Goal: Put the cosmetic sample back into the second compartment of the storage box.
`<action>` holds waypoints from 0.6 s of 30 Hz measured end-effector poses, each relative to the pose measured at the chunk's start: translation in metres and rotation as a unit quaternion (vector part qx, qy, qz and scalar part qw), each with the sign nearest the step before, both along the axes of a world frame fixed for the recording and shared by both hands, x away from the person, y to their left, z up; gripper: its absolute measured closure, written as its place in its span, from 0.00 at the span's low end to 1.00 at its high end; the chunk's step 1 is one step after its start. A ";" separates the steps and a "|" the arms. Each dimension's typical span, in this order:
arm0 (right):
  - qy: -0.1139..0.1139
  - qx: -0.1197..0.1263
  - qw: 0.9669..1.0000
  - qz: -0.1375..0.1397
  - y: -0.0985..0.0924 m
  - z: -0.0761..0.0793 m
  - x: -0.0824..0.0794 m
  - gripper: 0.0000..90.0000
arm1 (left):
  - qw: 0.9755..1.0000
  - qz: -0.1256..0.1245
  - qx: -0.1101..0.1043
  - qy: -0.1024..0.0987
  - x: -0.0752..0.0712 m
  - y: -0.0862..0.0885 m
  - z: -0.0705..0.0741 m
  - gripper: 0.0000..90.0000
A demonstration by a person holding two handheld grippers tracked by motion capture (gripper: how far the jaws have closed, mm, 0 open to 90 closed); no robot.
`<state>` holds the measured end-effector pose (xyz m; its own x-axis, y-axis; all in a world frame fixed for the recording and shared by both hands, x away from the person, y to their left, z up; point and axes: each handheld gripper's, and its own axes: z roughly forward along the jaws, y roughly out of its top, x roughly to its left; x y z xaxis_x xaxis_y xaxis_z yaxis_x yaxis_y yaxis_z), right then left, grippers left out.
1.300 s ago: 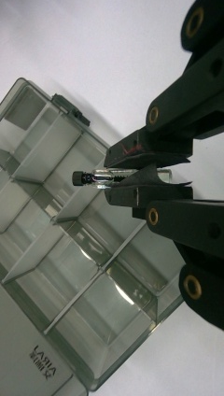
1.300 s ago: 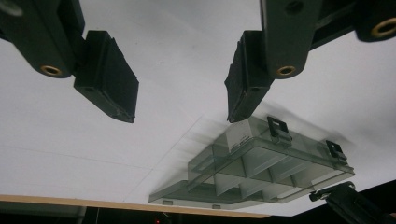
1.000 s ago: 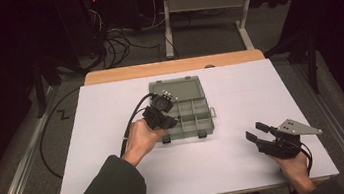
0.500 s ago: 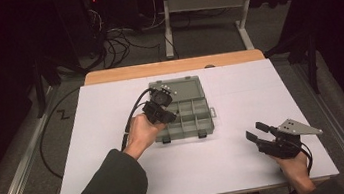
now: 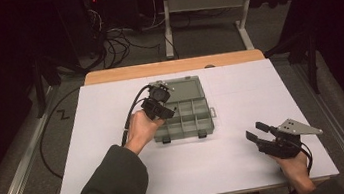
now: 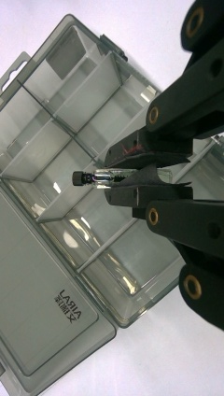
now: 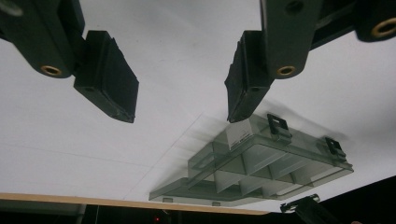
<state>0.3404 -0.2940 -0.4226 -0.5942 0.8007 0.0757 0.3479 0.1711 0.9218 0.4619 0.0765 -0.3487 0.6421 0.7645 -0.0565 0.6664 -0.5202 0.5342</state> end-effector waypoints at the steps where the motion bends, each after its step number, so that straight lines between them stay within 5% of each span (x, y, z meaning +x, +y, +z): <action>1: 0.000 0.000 1.000 0.001 0.000 0.000 0.000 0.50 | 1.000 0.000 0.001 0.000 0.001 0.000 0.000 0.89; 18: -0.001 0.001 1.000 0.001 0.000 0.000 0.000 0.50 | 1.000 0.011 0.010 0.004 0.014 -0.002 -0.005 0.89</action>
